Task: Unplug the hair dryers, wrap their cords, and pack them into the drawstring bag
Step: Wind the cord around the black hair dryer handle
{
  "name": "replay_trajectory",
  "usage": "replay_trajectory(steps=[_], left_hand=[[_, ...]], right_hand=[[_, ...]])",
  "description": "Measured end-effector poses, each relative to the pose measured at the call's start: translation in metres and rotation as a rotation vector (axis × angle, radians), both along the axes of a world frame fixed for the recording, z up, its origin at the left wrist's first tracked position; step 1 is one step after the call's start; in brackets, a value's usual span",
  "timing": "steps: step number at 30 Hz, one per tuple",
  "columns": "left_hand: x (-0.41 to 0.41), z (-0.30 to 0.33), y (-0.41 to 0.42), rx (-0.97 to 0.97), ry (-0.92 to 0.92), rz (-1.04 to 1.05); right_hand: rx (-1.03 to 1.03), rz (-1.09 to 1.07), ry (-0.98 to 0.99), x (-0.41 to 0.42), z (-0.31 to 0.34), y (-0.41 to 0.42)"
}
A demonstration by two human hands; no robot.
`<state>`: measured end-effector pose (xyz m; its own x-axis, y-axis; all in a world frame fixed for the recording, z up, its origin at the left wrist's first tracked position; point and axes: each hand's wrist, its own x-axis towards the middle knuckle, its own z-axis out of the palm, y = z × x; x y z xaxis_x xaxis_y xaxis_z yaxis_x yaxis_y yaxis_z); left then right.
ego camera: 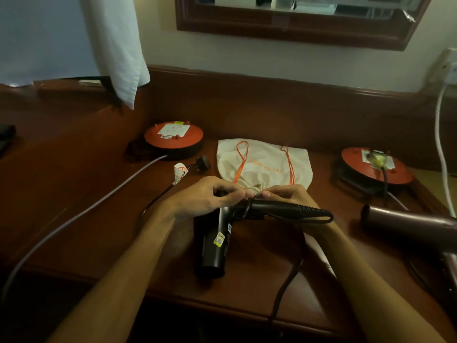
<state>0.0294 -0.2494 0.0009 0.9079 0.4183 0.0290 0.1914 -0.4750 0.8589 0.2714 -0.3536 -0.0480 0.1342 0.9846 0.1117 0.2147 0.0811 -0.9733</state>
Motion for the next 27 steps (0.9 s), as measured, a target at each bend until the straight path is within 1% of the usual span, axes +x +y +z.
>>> replay_trajectory(steps=[3, 5, 8, 11, 14, 17, 19, 22, 24, 27], left_hand=[[0.004, -0.012, -0.004, 0.203, 0.058, 0.101], [0.007, -0.020, -0.011, 0.310, 0.026, 0.184], [0.009, -0.023, -0.016, 0.361, -0.002, 0.216], [0.011, -0.023, -0.013, 0.387, 0.102, 0.200], [0.016, -0.017, -0.013, 0.439, 0.234, 0.199], [0.021, -0.009, -0.011, 0.505, 0.325, 0.132], [0.024, -0.007, -0.007, 0.495, 0.348, 0.094], [0.024, -0.004, 0.002, 0.406, 0.297, 0.037], [0.023, -0.001, 0.005, 0.365, 0.299, -0.002], [0.021, 0.002, 0.007, 0.355, 0.312, -0.058]], right_hand=[[0.025, -0.013, -0.040, -0.001, -0.001, 0.001], [0.027, -0.042, -0.100, -0.001, -0.002, 0.001], [0.022, -0.073, -0.117, -0.001, -0.004, 0.001], [0.001, -0.083, -0.066, 0.000, -0.003, -0.002], [-0.038, -0.064, -0.077, -0.001, -0.002, -0.003], [-0.049, -0.069, -0.085, -0.002, -0.002, -0.003], [-0.052, -0.071, -0.090, -0.002, -0.002, -0.003], [-0.058, -0.078, -0.093, -0.001, -0.001, -0.004], [-0.064, -0.090, -0.131, 0.001, -0.001, -0.004], [-0.066, -0.088, -0.183, 0.001, -0.002, -0.003]])
